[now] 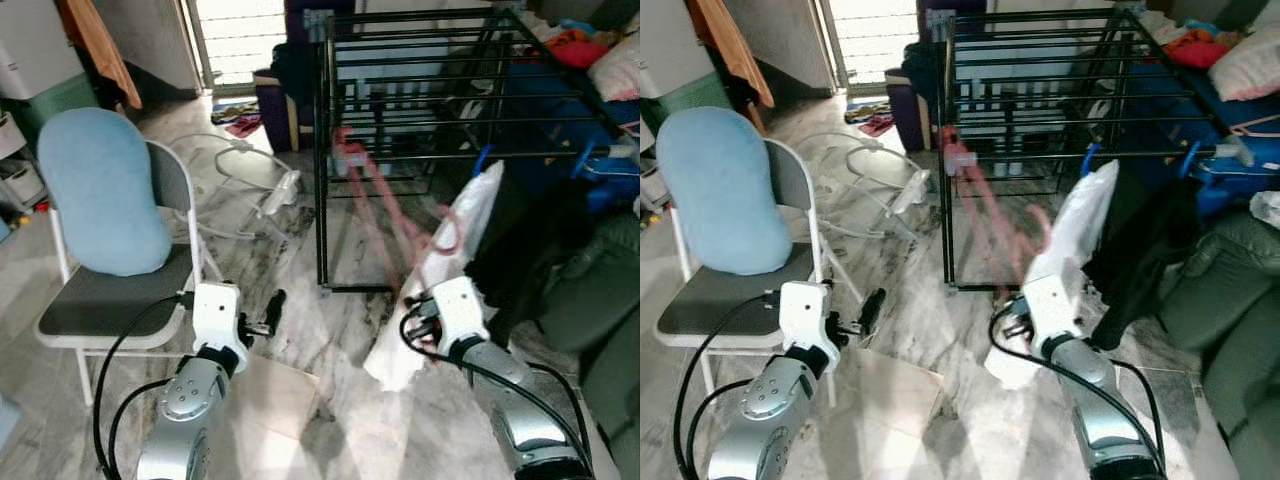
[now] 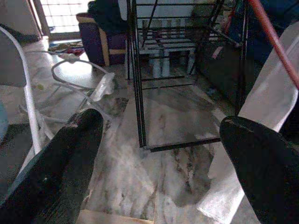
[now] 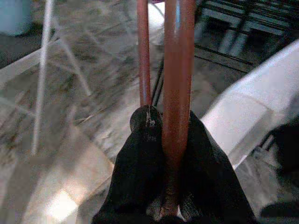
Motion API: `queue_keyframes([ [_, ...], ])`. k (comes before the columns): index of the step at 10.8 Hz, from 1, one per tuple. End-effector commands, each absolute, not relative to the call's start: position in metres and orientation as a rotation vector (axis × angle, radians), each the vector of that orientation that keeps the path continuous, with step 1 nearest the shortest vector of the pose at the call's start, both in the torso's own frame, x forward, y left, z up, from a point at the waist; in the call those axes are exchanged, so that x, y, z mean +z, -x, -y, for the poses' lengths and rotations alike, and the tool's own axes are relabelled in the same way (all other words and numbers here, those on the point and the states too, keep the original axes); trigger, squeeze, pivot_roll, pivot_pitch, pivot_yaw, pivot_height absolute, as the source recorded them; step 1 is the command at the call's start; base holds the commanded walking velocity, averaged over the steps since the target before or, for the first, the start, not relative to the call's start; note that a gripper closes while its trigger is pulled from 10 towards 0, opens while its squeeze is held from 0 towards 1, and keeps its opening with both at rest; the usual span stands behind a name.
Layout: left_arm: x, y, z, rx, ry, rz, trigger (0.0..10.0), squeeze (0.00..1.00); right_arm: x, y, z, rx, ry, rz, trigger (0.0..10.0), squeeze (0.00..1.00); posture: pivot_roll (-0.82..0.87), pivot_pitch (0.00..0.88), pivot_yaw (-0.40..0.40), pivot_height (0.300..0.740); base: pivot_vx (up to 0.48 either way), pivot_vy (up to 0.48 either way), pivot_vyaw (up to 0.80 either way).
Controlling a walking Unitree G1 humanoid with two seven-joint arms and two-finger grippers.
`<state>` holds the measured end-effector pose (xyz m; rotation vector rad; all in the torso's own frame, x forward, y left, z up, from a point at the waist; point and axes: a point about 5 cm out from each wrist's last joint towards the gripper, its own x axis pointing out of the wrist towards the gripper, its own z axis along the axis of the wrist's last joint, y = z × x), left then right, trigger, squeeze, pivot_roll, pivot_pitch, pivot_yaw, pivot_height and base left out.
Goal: Hang hanger
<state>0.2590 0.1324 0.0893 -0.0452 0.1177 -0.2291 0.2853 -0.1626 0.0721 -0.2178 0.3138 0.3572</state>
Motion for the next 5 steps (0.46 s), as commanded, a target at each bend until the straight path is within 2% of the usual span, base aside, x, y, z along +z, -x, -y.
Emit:
queue_keyframes([
  [1, 0.093, -0.261, -0.134, -0.237, 0.03, -0.101, 10.0, 0.0, 0.076, -0.286, 0.155, 0.406, 0.231, -0.298, 10.0, 0.0, -0.02, 0.0, 0.036, 0.74, 0.0, 0.0, 0.0],
  [2, 0.093, -0.261, -0.133, -0.239, 0.028, -0.099, 10.0, 0.0, 0.065, -0.279, 0.15, 0.491, 0.261, -0.373, 10.0, 0.0, -0.02, 0.0, 0.036, 0.74, 0.0, 0.0, 0.0],
  [5, 0.093, -0.261, -0.133, -0.238, 0.027, -0.095, 10.0, 0.0, 0.043, -0.276, 0.161, 0.405, 0.155, -0.63, 10.0, 0.0, -0.01, 0.0, 0.032, 0.74, 0.0, 0.0, 0.0],
])
